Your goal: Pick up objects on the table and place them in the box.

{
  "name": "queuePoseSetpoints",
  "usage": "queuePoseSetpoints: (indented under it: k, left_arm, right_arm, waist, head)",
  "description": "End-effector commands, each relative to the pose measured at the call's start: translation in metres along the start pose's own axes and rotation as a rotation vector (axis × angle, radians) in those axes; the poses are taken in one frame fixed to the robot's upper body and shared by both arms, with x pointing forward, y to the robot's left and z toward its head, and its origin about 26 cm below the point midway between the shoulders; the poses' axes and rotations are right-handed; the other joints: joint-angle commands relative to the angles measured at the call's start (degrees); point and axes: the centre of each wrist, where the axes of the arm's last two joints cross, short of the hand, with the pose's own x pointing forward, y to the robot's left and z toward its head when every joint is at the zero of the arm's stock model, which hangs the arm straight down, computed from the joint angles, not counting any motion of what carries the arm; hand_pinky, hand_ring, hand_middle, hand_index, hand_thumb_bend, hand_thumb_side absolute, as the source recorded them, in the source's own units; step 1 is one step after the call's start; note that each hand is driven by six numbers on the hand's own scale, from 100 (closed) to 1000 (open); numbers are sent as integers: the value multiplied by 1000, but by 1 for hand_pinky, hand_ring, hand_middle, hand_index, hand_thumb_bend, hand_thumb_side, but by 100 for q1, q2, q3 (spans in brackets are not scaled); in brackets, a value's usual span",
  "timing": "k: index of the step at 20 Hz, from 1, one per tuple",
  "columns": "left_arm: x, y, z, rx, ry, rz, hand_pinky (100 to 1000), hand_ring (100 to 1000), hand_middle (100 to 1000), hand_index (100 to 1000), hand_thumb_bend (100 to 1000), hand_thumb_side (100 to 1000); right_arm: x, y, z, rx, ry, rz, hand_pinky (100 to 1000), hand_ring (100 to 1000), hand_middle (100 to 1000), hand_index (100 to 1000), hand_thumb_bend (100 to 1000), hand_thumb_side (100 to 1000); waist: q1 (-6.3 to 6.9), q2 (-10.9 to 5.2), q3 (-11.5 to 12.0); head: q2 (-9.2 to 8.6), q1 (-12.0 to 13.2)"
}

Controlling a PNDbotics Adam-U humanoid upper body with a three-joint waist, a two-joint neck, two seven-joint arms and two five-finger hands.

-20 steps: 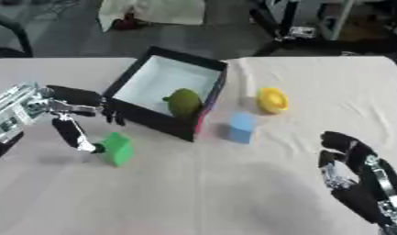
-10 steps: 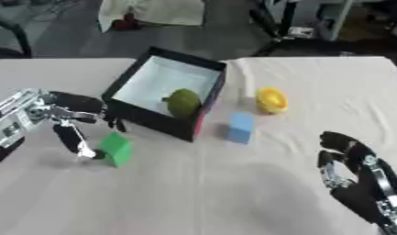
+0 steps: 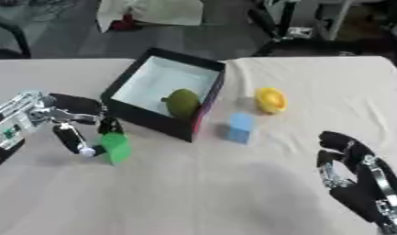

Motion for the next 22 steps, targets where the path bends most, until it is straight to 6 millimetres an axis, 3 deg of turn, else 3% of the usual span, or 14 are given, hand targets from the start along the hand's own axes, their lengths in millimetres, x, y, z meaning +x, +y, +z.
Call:
queuePoseSetpoints:
  k: [1, 5, 7, 9, 11, 15, 20, 22]
  left_arm:
    - [0, 54, 37, -102, -113, -203, 702, 494, 441, 562, 158, 112]
    - [13, 113, 66, 90, -37, -213, 713, 507, 457, 577, 196, 100]
    - [14, 132, 66, 151, 25, -214, 718, 521, 471, 593, 214, 100]
    - [11, 140, 53, 184, 92, -206, 720, 532, 487, 606, 231, 100]
    - [6, 138, 31, 177, 153, -200, 731, 553, 508, 628, 240, 100]
    - [-5, 114, -21, 145, 265, -139, 725, 550, 507, 630, 204, 100]
    - [0, 85, -72, 236, 397, -105, 733, 571, 546, 676, 169, 100]
    - [2, 76, -82, 293, 443, -121, 753, 643, 632, 761, 201, 203]
  right_arm:
    - [2, -6, 0, -1, -5, 23, 793, 835, 786, 839, 100, 431]
    - [1, -5, 1, 1, 0, 20, 793, 835, 786, 839, 100, 430]
    - [1, -5, 2, 1, 1, 18, 793, 835, 786, 838, 100, 430]
    - [1, -4, 2, 2, 1, 15, 793, 835, 786, 838, 100, 430]
    - [1, -4, 1, 3, 0, 11, 793, 835, 786, 838, 100, 430]
    - [1, -1, -1, 9, -8, 0, 793, 835, 786, 839, 100, 430]
    - [2, 1, -3, 19, -19, -14, 793, 835, 786, 838, 100, 430]
    - [2, 2, -4, 21, -22, -16, 793, 834, 786, 839, 100, 431]
  waist:
    - [55, -144, 25]
    - [45, -160, 52]
    - [37, -167, 51]
    - [26, -169, 38]
    - [15, -165, 19]
    - [-32, -143, -38]
    - [-78, -116, -125]
    - [-81, -107, -140]
  head:
    - [-11, -36]
    - [-11, -24]
    - [-11, -14]
    - [-11, 2]
    - [-11, 21]
    - [-11, 77]
    - [-11, 173]
    - [-11, 188]
